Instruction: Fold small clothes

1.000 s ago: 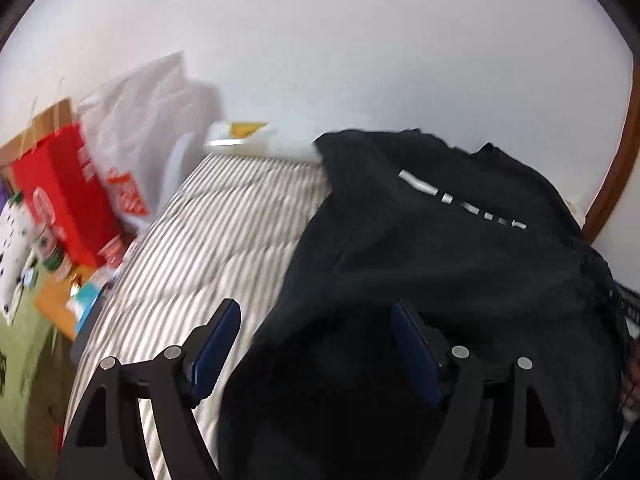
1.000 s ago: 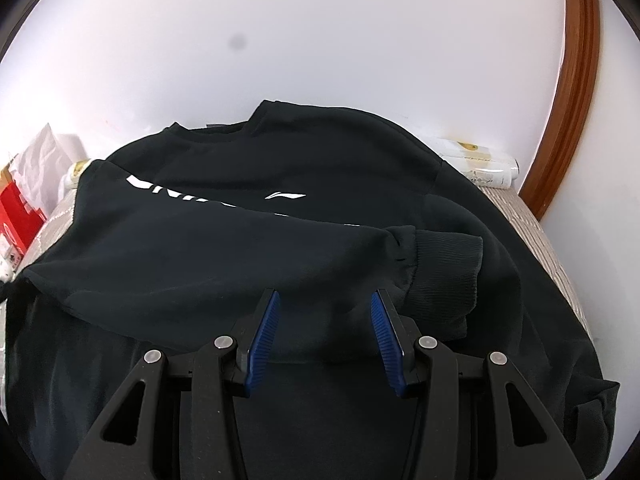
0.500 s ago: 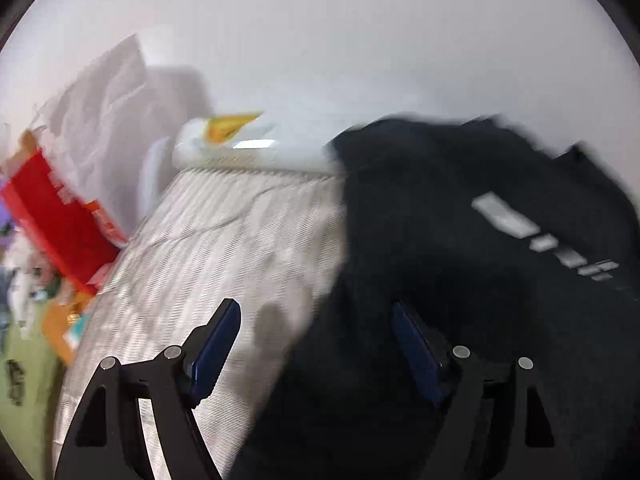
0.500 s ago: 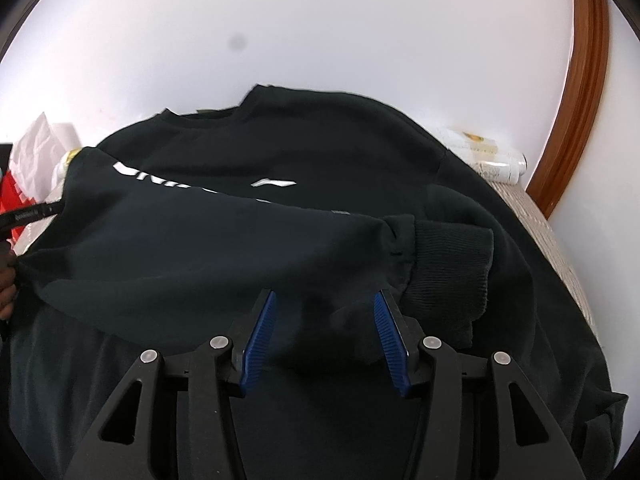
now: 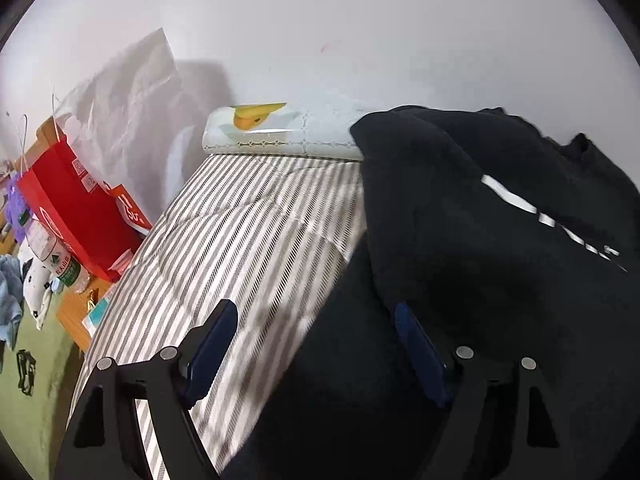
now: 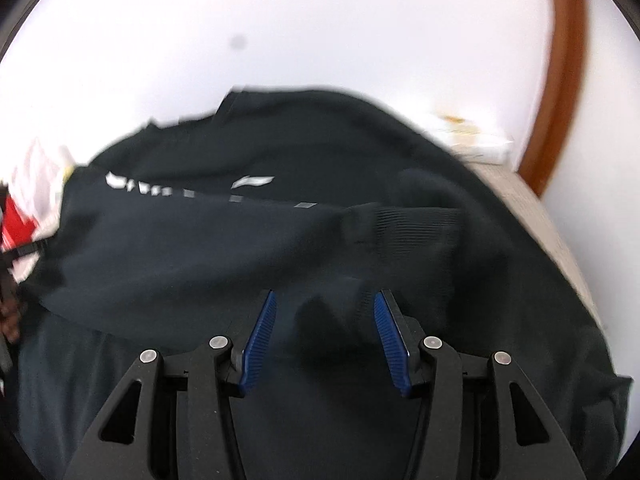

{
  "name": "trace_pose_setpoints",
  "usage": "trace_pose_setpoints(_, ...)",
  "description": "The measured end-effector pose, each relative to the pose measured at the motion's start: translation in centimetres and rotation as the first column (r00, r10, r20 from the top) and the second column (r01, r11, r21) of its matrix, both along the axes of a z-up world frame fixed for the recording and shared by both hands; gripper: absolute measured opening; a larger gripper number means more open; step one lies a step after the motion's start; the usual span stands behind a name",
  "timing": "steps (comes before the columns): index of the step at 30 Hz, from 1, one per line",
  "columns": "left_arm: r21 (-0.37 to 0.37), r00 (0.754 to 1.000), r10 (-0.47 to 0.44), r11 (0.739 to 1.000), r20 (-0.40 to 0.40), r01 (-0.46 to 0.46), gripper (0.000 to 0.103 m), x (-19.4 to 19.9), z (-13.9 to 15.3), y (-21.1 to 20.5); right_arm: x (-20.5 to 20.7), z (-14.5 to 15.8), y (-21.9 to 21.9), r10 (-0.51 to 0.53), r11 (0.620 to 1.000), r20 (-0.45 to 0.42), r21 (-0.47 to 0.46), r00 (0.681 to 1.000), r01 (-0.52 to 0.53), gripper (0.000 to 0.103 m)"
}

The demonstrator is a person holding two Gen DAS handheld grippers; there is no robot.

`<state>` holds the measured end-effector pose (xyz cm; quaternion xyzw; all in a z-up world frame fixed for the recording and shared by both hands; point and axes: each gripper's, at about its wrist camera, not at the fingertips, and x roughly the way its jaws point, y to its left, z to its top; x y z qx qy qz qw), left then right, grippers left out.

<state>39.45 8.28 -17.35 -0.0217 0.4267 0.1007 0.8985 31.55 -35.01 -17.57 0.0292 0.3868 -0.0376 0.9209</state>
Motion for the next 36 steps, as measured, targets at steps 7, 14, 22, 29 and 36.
trace_pose_setpoints(7, -0.054, 0.999, -0.043, 0.998, 0.018, 0.044, 0.084, -3.2, 2.3, -1.7, -8.3, 4.2, -7.2, -0.221, 0.963, 0.103, -0.136, 0.970, 0.234, 0.060)
trace_pose_setpoints(14, -0.078, 0.996, -0.080, 0.994, 0.026, 0.082, 0.085, -6.0, 3.7, -4.8, -14.8, 1.1, -14.2, -0.384, 0.913, 0.011, -0.141, 0.923, 0.382, 0.060)
trace_pose_setpoints(22, -0.017, 0.994, -0.108, 0.994, 0.013, 0.108, 0.085, -7.6, 4.7, -6.6, -15.3, -1.5, -13.3, -0.325, 0.936, 0.010, -0.138, 0.946, 0.324, 0.059)
trace_pose_setpoints(29, -0.013, 0.996, -0.091, 0.996, 0.005, 0.091, 0.085, -8.5, 4.9, -5.9, -14.2, -3.9, -13.8, -0.351, 0.917, -0.055, -0.221, 0.935, 0.332, 0.034)
trace_pose_setpoints(36, -0.030, 0.995, -0.100, 0.994, 0.015, 0.101, 0.085, -9.5, 5.2, -4.9, -16.6, -1.3, -16.2, -0.392, 0.918, -0.005, -0.062, 0.920, 0.391, 0.014)
